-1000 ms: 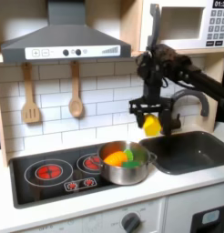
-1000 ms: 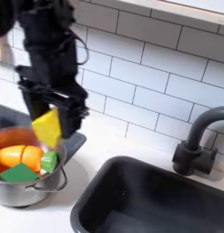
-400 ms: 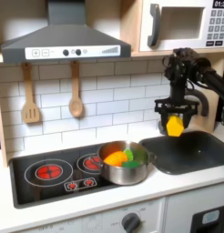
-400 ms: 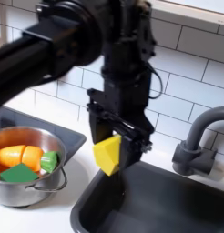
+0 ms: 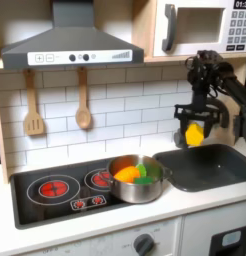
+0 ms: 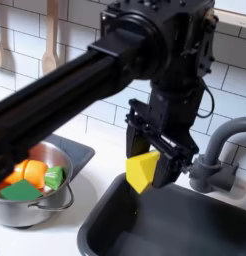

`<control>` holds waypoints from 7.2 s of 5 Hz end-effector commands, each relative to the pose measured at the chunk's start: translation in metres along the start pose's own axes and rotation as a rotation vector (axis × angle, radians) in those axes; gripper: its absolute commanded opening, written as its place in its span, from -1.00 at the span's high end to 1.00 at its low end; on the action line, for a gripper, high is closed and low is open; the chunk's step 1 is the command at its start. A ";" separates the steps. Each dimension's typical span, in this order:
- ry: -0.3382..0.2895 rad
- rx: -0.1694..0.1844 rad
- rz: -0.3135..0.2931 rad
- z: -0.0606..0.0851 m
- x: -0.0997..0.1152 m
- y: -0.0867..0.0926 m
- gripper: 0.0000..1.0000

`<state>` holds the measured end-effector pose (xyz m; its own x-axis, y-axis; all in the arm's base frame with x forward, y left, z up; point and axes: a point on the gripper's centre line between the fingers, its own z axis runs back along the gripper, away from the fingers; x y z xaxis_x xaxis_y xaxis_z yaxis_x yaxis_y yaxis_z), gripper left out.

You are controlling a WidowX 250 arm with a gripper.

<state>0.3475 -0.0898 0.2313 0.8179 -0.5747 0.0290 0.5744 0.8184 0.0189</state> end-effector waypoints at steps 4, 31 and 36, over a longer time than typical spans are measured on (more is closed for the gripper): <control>0.078 0.024 -0.078 0.001 0.014 0.010 -1.00; -0.047 0.075 1.522 -0.070 -0.104 0.132 -1.00; -0.118 0.197 1.467 -0.050 -0.107 0.130 1.00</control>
<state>0.3352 0.0780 0.1720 0.6403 0.7416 0.2002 -0.7627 0.6448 0.0511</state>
